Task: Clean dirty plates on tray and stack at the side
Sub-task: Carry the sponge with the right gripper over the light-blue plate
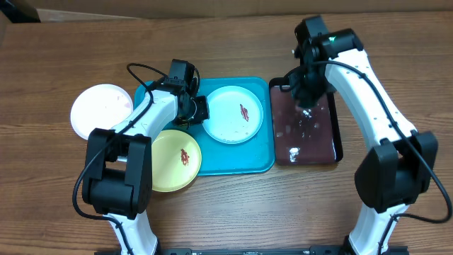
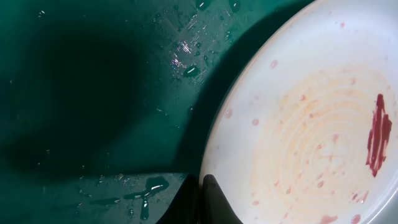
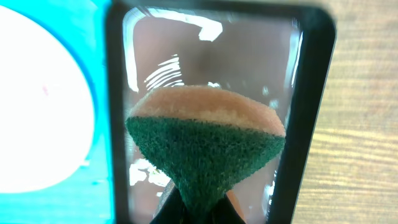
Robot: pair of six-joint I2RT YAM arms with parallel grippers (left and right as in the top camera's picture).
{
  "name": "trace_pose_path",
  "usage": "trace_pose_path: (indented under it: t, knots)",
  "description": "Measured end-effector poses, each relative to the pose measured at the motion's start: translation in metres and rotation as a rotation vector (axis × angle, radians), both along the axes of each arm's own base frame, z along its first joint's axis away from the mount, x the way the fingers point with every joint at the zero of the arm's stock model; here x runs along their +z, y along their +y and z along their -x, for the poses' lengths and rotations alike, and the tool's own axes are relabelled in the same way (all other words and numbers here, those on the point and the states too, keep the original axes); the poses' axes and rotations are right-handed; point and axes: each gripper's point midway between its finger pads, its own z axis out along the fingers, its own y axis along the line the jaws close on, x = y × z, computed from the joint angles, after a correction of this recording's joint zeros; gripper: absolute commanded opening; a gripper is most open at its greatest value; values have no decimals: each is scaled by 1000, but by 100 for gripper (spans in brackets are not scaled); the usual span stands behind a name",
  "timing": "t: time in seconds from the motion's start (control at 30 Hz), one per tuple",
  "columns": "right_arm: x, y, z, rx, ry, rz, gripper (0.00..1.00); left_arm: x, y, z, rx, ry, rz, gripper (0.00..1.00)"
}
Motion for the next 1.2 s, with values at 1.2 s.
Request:
trace_pose_path:
  t: [1.2]
  knots:
    - [-76,133,-4,288,-121,208,4,0,-2,1,-4,2,8,4]
